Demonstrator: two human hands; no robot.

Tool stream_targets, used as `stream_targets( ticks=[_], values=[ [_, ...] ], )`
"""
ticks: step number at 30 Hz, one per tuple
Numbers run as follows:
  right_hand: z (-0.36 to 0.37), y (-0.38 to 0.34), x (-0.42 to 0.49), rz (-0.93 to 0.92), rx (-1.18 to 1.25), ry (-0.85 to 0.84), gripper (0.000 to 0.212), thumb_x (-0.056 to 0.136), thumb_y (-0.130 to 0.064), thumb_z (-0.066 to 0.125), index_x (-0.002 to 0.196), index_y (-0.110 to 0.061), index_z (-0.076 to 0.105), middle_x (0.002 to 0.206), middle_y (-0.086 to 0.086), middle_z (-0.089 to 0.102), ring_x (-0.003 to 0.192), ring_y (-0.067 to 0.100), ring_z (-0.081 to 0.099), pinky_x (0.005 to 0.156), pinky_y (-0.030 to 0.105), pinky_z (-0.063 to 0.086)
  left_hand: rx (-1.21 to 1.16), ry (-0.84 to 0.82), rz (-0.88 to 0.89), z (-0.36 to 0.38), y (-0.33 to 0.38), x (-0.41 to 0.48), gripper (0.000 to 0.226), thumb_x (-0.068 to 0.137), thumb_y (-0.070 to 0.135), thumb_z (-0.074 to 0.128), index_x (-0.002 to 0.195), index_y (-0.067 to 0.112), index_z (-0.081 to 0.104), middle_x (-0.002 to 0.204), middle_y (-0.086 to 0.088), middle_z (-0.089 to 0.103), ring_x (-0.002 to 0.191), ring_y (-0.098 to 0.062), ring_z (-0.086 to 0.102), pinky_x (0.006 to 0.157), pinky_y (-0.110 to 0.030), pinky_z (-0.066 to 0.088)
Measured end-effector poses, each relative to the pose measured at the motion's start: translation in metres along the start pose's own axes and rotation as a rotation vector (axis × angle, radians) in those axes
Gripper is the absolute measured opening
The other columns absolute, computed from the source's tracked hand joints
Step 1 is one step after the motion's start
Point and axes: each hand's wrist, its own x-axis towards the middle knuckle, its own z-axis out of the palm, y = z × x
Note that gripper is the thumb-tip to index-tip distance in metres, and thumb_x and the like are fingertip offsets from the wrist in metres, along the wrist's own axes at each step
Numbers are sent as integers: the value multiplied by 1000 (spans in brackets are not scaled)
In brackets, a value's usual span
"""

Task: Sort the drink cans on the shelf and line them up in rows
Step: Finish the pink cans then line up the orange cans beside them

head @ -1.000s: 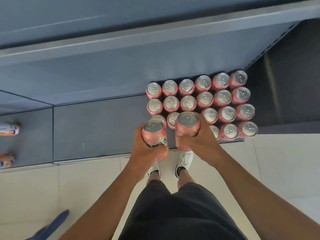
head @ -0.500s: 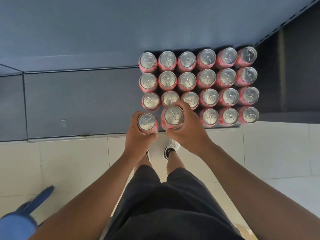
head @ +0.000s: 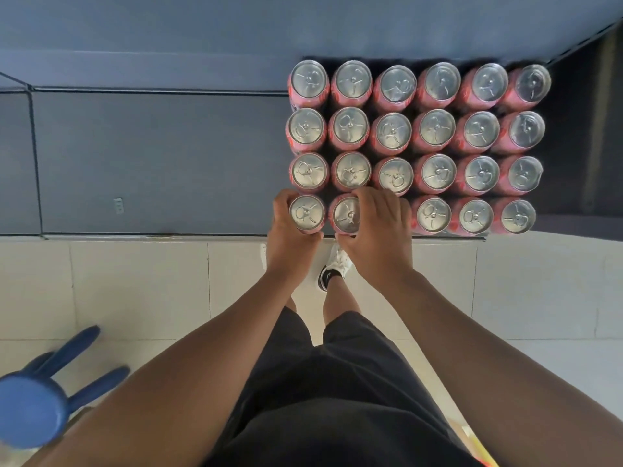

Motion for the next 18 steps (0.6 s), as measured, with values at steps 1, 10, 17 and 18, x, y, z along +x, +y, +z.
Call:
stream_targets(
  ticks=[1, 10, 17, 18],
  values=[
    [3, 0, 0, 7, -33, -3, 63, 66, -33, 84, 120, -14, 56, 112, 2, 61, 111, 27, 52, 101, 41, 29, -10, 3, -4, 3, -2, 1, 65, 74, 11, 78, 118, 37, 38, 110, 12, 61, 95, -5, 62, 68, -14, 47],
    [14, 2, -2, 23, -203, 50, 67, 63, -42, 85, 118, -17, 57, 111, 6, 58, 107, 29, 50, 100, 43, 23, -98, 33, 64, 12, -14, 3, 64, 71, 9, 82, 118, 25, 40, 105, 11, 55, 97, -6, 59, 72, -7, 46],
    [4, 0, -3, 33, -220, -22, 67, 66, -44, 82, 121, -18, 56, 119, 7, 55, 113, 31, 47, 100, 44, 24, -77, -25, 68, 3, -13, 3, 75, 68, 23, 87, 125, 28, 39, 117, 8, 54, 105, -7, 57, 75, -5, 44],
    [2, -1, -3, 40, -219, -39, 66, 66, -45, 82, 121, -19, 56, 121, 7, 54, 114, 32, 47, 100, 44, 24, -64, -43, 65, 1, -12, 3, 80, 66, 26, 89, 128, 29, 38, 121, 8, 53, 108, -7, 55, 77, -6, 43]
  ],
)
